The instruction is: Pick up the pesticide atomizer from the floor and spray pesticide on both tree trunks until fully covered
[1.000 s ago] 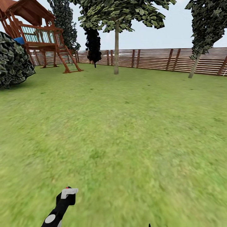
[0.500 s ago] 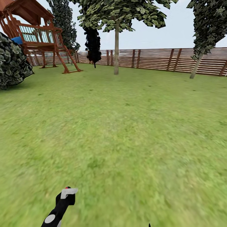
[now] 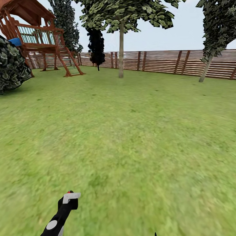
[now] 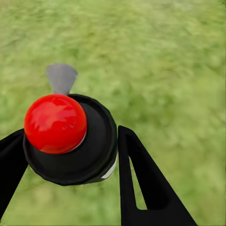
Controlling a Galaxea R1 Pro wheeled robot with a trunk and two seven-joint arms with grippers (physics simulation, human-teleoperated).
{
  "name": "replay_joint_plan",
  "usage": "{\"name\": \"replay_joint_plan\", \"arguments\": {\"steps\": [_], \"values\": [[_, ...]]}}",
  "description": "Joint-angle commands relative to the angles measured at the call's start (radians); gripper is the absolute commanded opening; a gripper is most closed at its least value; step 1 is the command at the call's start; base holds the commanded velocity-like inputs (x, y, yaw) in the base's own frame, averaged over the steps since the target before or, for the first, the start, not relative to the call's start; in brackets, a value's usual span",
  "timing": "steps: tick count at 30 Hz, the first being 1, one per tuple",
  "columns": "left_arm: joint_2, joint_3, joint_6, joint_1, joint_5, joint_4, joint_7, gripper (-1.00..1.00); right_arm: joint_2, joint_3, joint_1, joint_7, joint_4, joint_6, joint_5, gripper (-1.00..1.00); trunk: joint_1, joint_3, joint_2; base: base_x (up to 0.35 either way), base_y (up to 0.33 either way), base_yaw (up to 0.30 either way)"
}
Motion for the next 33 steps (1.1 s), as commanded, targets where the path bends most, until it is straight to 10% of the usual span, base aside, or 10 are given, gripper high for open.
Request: {"name": "replay_joint_plan", "arguments": {"steps": [1,33], "values": [[0.000,0.000,0.001,0.000,0.000,-0.002,0.001,-1.00,0.000,0.000,0.000,0.000,0.000,0.000,0.000,1.00,0.000,0.000,0.000,0.341,0.000,0.000],[0.000,-0.003,0.001,0.000,-0.001,0.015,0.000,-1.00,0.001,0.000,0.000,0.000,0.000,0.000,0.000,1.00,0.000,0.000,0.000,0.341,0.000,0.000]]}}
